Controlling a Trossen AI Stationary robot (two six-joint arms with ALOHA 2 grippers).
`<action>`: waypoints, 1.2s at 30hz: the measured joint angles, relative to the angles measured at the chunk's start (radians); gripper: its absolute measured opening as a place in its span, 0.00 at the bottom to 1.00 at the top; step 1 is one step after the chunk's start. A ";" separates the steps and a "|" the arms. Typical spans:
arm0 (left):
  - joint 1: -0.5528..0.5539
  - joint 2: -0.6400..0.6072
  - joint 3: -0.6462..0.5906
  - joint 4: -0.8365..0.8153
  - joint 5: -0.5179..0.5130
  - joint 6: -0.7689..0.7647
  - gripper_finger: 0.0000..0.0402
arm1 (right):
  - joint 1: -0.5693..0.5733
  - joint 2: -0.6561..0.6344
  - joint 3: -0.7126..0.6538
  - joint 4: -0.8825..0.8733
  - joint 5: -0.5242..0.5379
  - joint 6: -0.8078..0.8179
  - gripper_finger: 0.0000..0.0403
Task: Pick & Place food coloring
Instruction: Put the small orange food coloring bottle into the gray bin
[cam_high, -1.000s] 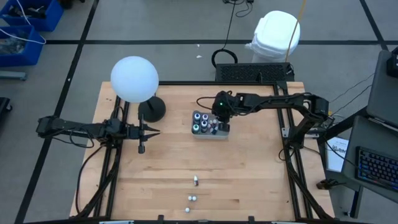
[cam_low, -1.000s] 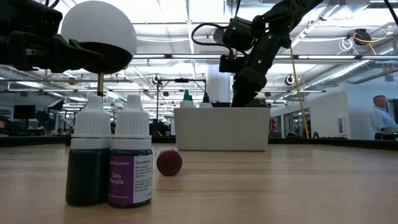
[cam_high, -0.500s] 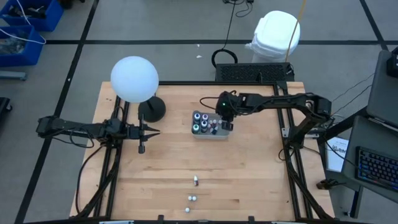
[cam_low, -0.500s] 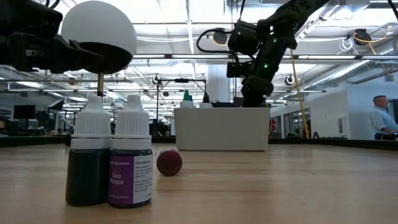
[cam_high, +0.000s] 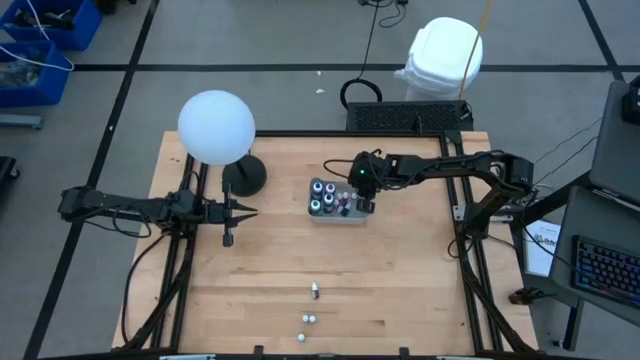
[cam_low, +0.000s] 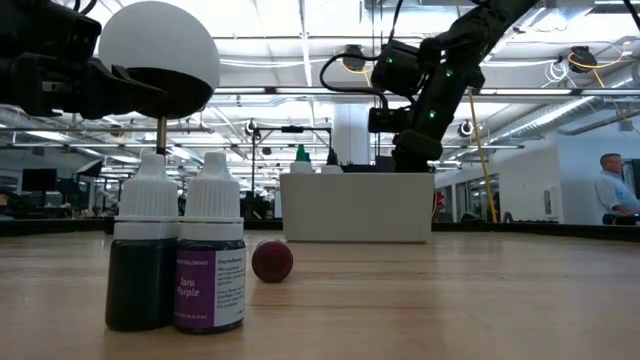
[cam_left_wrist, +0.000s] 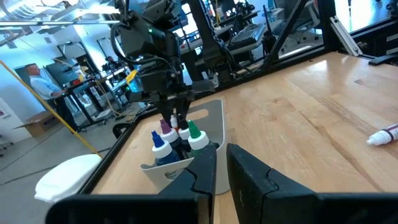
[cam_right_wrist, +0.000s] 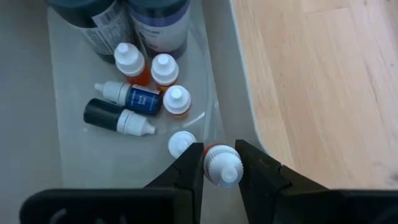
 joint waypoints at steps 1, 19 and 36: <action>0.000 0.000 0.000 0.000 0.000 0.000 0.12 | 0.000 0.000 -0.005 0.006 -0.001 0.000 0.17; 0.000 0.000 0.000 0.002 0.000 0.000 0.12 | 0.000 0.001 -0.006 0.017 0.000 -0.002 0.22; 0.000 0.000 0.000 0.002 0.000 0.000 0.12 | 0.000 0.001 -0.006 0.018 0.000 -0.002 0.24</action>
